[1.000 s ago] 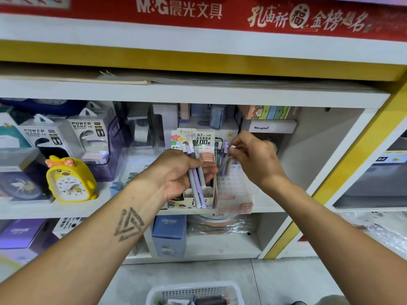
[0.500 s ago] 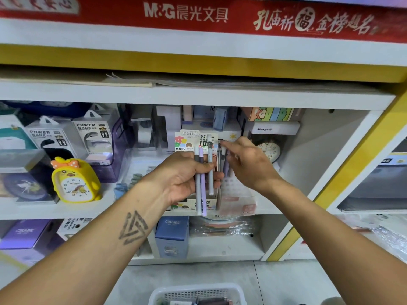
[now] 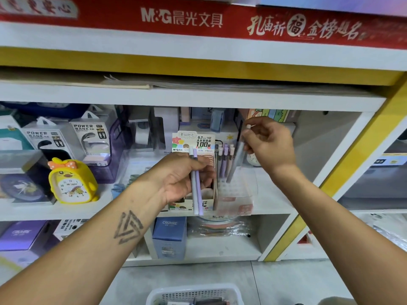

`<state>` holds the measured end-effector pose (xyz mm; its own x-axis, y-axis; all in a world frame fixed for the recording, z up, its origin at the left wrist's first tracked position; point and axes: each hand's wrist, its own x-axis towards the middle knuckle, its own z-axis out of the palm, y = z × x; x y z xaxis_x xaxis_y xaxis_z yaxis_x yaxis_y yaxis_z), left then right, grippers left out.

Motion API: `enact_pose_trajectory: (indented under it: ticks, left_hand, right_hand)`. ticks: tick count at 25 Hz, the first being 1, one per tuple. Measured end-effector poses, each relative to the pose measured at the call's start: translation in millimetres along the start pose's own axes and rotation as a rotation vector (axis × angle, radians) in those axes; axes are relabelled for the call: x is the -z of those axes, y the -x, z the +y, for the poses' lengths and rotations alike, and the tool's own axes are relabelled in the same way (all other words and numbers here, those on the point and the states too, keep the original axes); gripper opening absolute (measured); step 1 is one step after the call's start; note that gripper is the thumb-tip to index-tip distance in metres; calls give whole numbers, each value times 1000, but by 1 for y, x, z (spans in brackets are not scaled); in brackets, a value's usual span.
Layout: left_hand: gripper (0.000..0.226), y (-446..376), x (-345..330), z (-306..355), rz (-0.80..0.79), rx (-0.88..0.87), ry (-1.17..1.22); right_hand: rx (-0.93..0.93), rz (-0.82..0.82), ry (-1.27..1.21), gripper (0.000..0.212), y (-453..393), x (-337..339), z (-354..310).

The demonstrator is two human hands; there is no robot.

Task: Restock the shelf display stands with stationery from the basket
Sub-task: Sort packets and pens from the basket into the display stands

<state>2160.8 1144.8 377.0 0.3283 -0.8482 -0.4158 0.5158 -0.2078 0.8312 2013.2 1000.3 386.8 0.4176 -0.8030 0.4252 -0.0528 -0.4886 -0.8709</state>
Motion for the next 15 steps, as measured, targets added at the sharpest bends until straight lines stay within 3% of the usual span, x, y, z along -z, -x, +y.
enact_pose_trajectory:
  ticks: [2,4,9,15]
  left_hand:
    - [20,1,1,4,25,21,17]
    - [25,1,2,5,32,41,53]
    - [19,1,3,5,-2,43,67]
    - [19,1,2,2,-14,37,75]
  right_hand:
    - [86,-84,295,13,4,-1,10]
    - [129,-168,426,16,10,-7,19]
    - [147,-240,392,29,15,-15,28]
    - [157,-274,440,24,13,-16,30]
